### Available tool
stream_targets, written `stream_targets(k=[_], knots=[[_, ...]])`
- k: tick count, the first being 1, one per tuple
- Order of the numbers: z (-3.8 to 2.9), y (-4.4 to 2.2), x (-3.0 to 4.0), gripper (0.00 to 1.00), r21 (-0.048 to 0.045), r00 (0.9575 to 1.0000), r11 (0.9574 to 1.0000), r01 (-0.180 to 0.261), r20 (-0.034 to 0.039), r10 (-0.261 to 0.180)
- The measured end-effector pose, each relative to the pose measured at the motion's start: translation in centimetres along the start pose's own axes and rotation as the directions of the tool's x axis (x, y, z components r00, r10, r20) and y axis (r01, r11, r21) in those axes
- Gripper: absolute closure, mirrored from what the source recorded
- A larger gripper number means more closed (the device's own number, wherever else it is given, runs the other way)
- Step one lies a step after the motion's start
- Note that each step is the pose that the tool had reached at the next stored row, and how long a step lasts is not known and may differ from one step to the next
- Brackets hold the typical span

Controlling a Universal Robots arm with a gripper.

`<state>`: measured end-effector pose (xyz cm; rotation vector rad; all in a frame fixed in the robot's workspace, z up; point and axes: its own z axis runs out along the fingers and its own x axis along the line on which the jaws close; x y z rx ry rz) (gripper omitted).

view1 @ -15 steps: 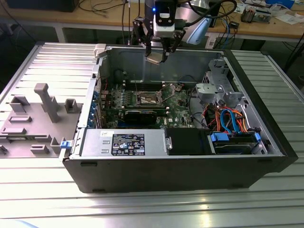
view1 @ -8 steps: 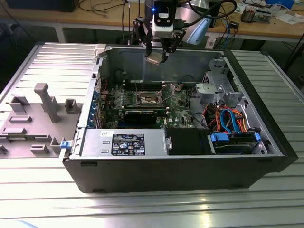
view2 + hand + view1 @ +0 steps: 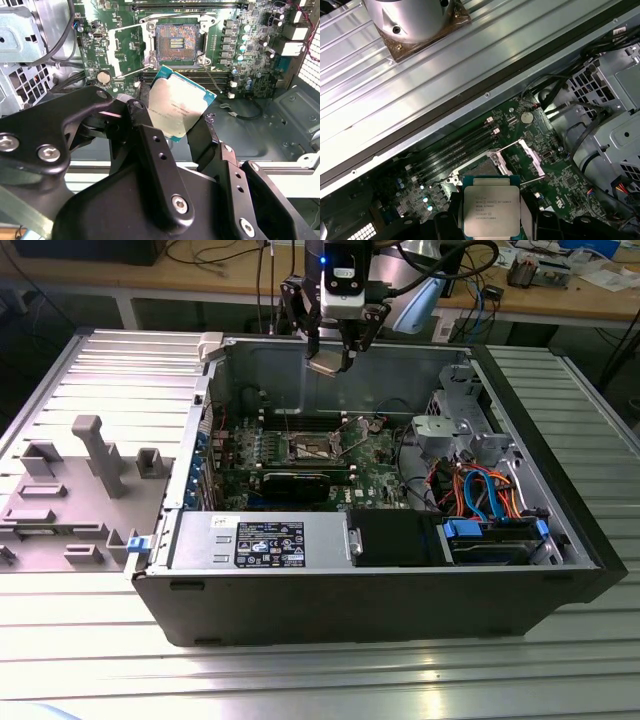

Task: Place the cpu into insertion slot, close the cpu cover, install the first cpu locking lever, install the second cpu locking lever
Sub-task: 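Place the cpu into insertion slot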

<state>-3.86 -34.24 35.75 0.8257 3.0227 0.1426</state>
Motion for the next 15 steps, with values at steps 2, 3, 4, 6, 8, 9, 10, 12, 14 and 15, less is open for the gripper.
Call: stream_targets(k=[2, 3, 4, 6, 8, 9, 10, 12, 14, 15], knots=[[0.0, 0.0, 0.0, 0.46, -0.0001, 1.0, 1.0, -0.001, 0.0002, 0.001], [0.0, 0.0, 0.0, 0.46, -0.0001, 1.0, 1.0, -0.002, 0.0002, 0.002], [0.0, 0.0, 0.0, 0.46, -0.0002, 1.0, 1.0, -0.004, 0.0004, 0.004], [0.0, 0.0, 0.0, 0.46, -0.0002, 1.0, 1.0, -0.008, 0.0007, 0.008], [0.0, 0.0, 0.0, 0.46, -0.0002, 0.9999, 0.9999, -0.012, 0.0011, 0.012], [0.0, 0.0, 0.0, 0.46, -0.0003, 0.9999, 0.9999, -0.014, 0.0012, 0.014], [0.0, 0.0, 0.0, 0.46, -0.0003, 0.9999, 0.9999, -0.016, 0.0015, 0.016], [0.01, 0.0, 0.0, 0.46, -0.0005, 0.9998, 0.9998, -0.022, 0.0019, 0.022], [0.02, 0.0, 0.0, 0.46, -0.0006, 0.9996, 0.9996, -0.028, 0.0026, 0.028], [0.02, 0.0, 0.0, 0.46, -0.0006, 0.9995, 0.9995, -0.032, 0.0028, 0.032]])
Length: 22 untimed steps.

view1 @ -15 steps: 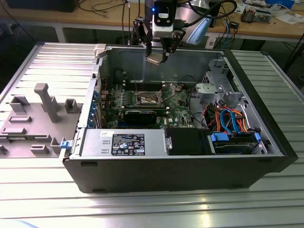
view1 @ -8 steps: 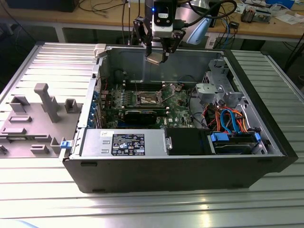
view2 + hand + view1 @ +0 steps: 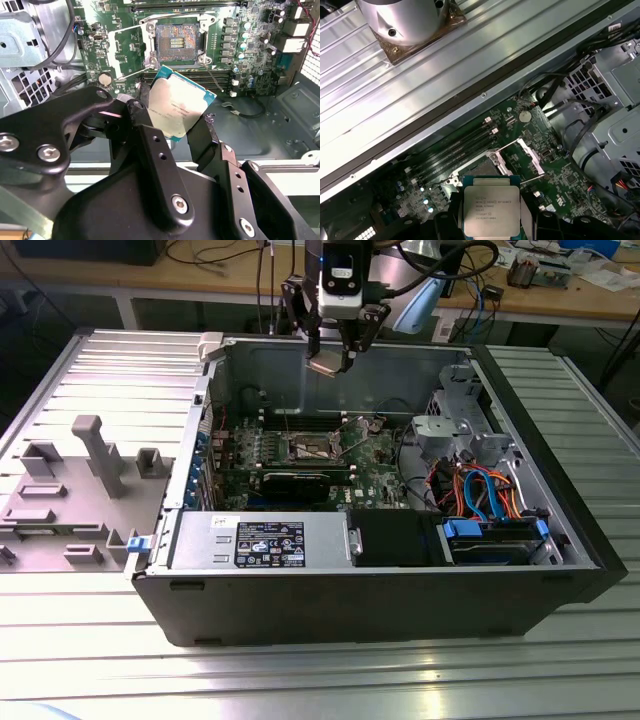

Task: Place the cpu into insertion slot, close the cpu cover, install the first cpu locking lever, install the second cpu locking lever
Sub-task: 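Place the cpu into insertion slot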

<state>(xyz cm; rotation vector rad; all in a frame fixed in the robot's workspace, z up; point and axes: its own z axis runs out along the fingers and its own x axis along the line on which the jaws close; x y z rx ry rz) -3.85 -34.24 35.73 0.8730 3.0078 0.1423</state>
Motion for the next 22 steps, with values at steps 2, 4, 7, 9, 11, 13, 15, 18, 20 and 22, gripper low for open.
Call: stream_targets(k=[2, 4, 7, 9, 11, 13, 15, 18, 20, 22], knots=[[0.01, 0.0, 0.0, 0.46, -0.0002, 1.0, 1.0, -0.007, 0.0006, 0.007], [0.01, 0.0, 0.0, 0.46, -0.0002, 0.9999, 0.9999, -0.011, 0.001, 0.011], [0.01, 0.0, 0.0, 0.46, -0.0003, 0.9999, 0.9999, -0.017, 0.0015, 0.017], [0.02, 0.0, 0.0, 0.46, -0.0003, 0.9998, 0.9998, -0.017, 0.0017, 0.017], [0.02, 0.0, 0.0, 0.46, 0.0, 0.9998, 0.9998, -0.017, 0.0018, 0.017], [0.01, 0.0, 0.0, 0.46, 0.0001, 0.9998, 0.9998, -0.017, 0.0019, 0.017], [0.01, 0.0, 0.0, 0.46, 0.0001, 0.9998, 0.9998, -0.019, 0.002, 0.019], [0.01, 0.0, 0.0, 0.46, 0.0, 0.9998, 0.9998, -0.022, 0.0023, 0.022], [0.02, 0.0, 0.0, 0.46, -0.0001, 0.9997, 0.9997, -0.025, 0.0026, 0.025], [0.02, 0.0, 0.0, 0.46, -0.0001, 0.9996, 0.9996, -0.027, 0.0028, 0.027]])
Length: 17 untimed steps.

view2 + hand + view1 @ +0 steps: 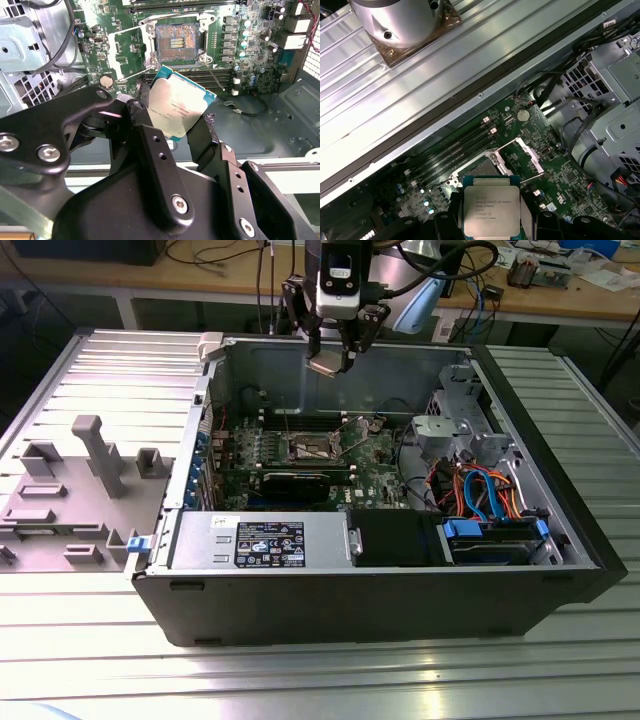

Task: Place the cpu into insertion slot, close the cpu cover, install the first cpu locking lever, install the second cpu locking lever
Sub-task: 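Place the cpu into insertion slot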

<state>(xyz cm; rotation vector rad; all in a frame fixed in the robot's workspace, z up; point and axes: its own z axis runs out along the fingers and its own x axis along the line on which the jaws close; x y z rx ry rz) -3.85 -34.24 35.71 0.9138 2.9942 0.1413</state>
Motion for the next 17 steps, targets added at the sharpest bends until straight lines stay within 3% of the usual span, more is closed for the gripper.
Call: stream_targets(k=[17], knots=[[0.0, 0.0, 0.0, 0.46, -0.0007, 0.9994, 0.9994, -0.036, 0.0032, 0.036]])
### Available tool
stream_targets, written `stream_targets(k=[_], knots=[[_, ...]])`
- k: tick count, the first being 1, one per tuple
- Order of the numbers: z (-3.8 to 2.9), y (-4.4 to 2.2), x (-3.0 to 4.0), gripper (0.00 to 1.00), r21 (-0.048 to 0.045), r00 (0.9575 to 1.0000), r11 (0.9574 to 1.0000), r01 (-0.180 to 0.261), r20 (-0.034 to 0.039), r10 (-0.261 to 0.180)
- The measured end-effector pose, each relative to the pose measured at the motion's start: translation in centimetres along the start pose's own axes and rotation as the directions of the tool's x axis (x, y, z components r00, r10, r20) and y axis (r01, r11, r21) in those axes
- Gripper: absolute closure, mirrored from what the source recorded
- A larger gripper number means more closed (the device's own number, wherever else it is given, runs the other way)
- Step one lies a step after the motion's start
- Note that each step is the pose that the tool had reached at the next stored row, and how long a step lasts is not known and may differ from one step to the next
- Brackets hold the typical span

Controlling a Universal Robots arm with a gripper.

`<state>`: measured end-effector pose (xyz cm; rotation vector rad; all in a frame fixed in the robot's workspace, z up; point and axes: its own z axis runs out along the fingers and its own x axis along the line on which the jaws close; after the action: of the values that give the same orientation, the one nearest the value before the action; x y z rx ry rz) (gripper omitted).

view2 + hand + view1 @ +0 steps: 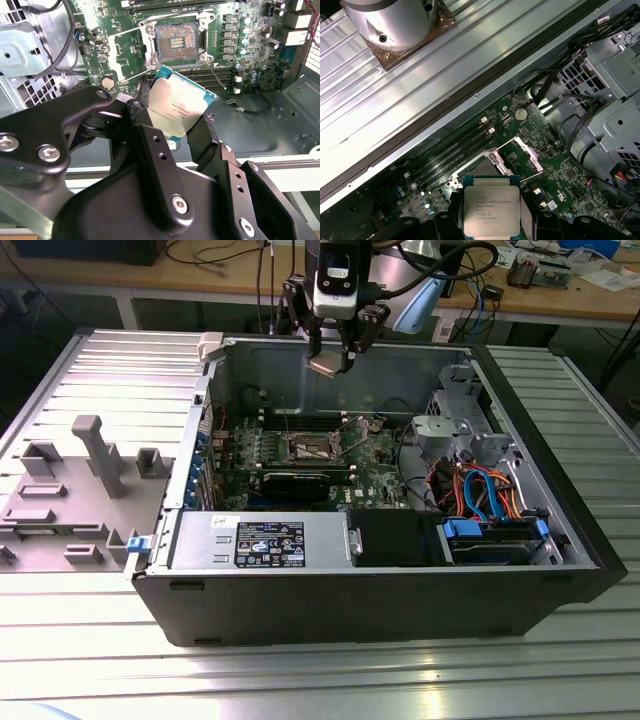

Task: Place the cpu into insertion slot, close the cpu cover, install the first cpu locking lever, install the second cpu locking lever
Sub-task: 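Place the cpu into insertion slot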

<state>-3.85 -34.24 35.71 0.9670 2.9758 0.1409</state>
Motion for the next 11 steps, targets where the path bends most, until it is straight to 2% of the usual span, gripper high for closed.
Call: stream_targets(k=[11], knots=[[0.0, 0.0, 0.0, 0.46, -0.0008, 0.9992, 0.9992, -0.04, 0.0035, 0.04]])
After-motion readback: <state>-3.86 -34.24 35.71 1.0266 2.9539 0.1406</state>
